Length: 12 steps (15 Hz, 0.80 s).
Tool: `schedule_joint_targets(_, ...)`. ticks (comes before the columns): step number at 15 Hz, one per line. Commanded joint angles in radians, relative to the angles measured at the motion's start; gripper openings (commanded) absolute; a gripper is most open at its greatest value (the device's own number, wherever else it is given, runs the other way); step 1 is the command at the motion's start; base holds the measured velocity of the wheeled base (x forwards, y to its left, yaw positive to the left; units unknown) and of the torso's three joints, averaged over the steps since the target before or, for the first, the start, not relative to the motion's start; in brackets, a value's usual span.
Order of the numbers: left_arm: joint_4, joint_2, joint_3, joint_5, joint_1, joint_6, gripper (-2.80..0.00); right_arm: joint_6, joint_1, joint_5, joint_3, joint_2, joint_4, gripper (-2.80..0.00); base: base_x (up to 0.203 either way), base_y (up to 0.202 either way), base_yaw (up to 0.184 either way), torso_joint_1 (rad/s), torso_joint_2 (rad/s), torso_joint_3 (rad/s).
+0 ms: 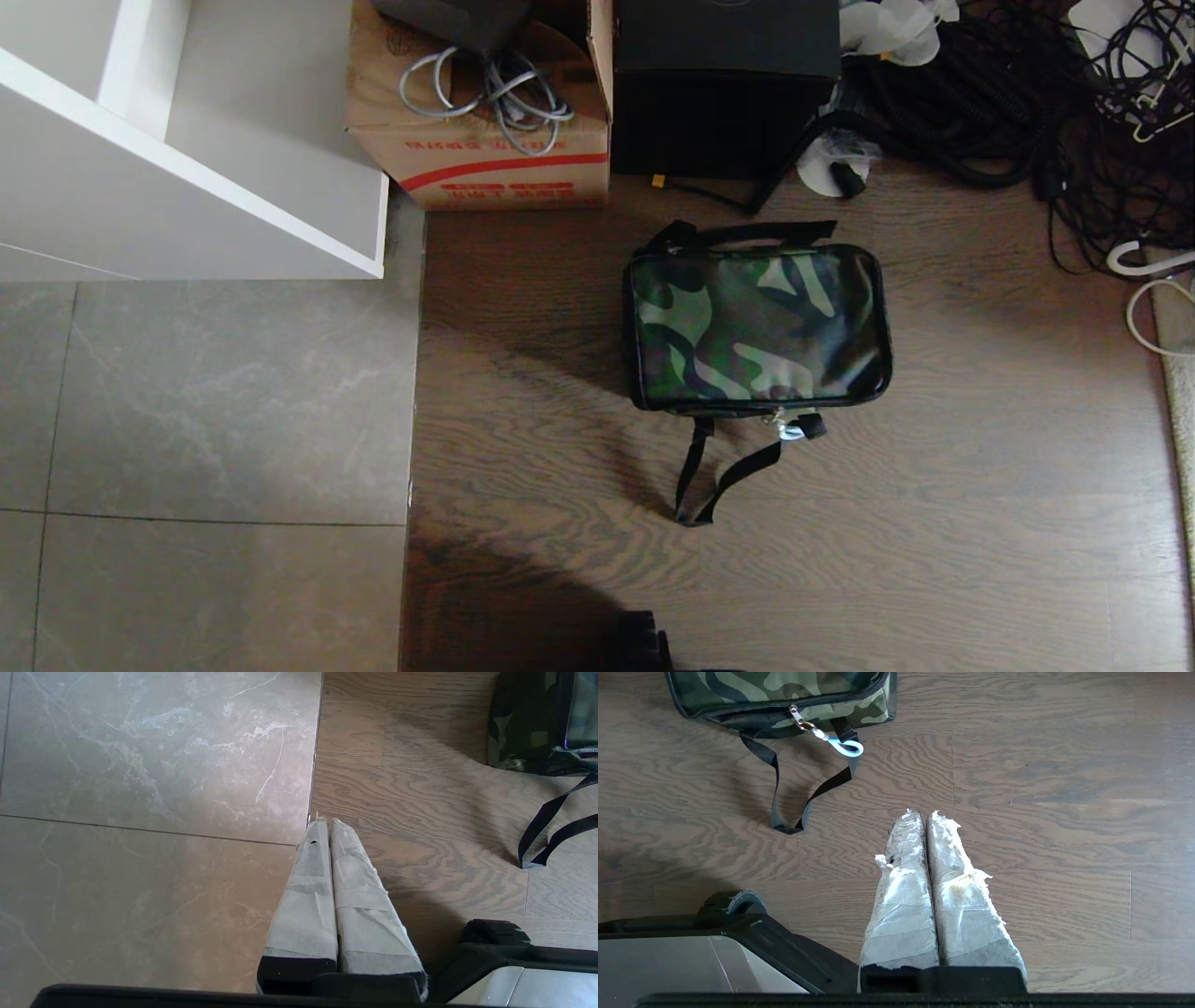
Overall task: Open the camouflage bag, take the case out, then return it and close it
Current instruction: Open the top of the storage box
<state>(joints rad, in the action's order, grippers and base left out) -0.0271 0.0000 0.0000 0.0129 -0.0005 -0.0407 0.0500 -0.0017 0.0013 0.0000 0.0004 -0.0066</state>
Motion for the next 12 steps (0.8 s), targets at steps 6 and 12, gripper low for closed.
schedule_joint_targets(6, 0.0, 0.0, 0.008, 0.001, -0.001, -0.001, -2.8, 0.001, 0.0, 0.0, 0.0, 0.0, 0.0, -2.8, 0.0, 0.0, 0.0, 0.0, 0.0, 0.0)
schedule_joint_targets(12, 0.0, 0.0, 0.008, 0.001, 0.001, -0.001, -2.8, 0.001, 0.0, 0.0, 0.0, 0.0, 0.0, -2.8, 0.0, 0.0, 0.0, 0.0, 0.0, 0.0)
